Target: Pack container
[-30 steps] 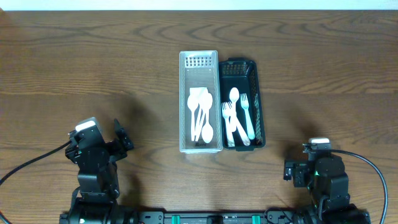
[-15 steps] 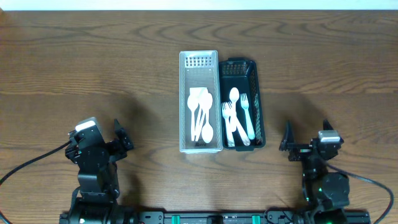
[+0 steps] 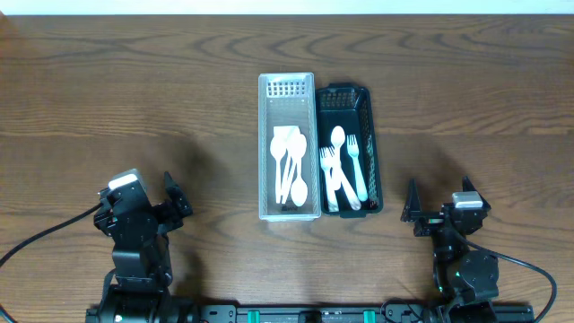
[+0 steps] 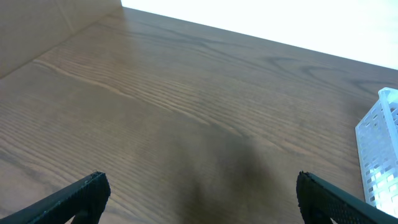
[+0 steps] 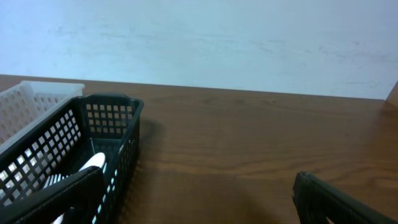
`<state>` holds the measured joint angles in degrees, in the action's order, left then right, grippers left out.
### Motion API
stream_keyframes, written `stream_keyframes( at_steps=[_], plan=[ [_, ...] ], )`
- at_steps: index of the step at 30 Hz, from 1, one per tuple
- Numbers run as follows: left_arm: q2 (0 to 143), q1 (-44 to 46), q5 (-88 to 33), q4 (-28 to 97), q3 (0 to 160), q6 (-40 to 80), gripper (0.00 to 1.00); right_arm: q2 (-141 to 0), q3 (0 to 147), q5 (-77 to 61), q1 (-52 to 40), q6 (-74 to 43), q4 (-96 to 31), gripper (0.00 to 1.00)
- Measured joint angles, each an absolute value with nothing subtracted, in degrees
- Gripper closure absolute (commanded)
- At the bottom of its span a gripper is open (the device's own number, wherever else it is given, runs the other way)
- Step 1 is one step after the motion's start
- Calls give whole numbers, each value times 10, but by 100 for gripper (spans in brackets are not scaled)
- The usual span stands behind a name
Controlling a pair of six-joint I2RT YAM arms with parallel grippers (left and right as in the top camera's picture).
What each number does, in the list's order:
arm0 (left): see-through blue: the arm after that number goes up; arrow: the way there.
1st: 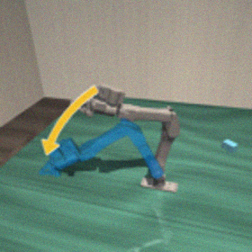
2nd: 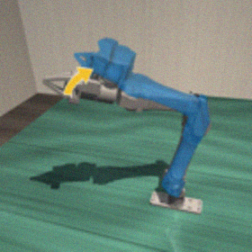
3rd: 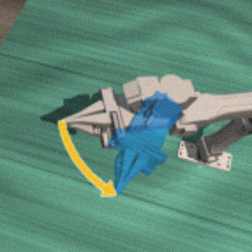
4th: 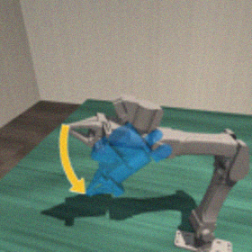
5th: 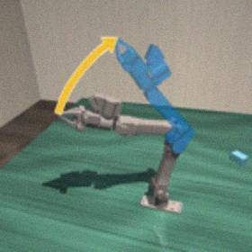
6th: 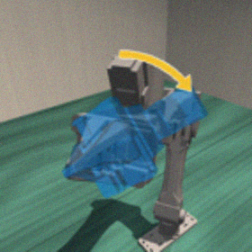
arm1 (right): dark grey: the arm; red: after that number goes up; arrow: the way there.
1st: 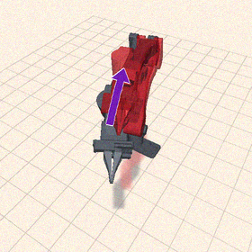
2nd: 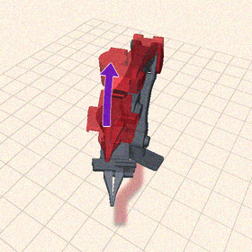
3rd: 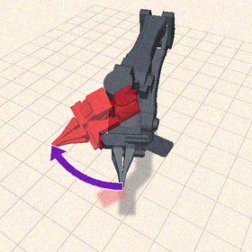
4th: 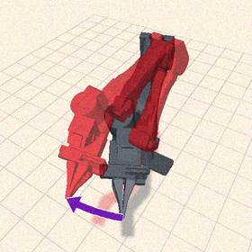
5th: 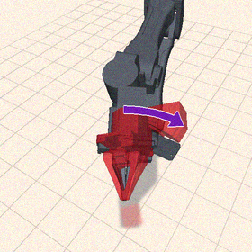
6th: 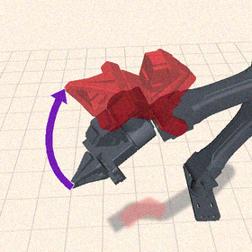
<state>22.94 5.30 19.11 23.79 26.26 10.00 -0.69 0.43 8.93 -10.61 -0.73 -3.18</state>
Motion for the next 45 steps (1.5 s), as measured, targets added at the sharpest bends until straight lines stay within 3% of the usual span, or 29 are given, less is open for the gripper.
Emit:
stream_keyframes(
  at_steps=[31, 38, 45],
  plan=[
    [227, 52, 194, 253, 263, 98, 2, -7, 4, 88, -105, -6, -32, 1],
    [114, 45, 121, 323, 255, 84, 2, -7, 4, 87, -105, -6, -32, 1],
    [26, 45, 42, 229, 157, 28, 2, -7, 4, 87, -105, -6, -32, 1]
  ],
)
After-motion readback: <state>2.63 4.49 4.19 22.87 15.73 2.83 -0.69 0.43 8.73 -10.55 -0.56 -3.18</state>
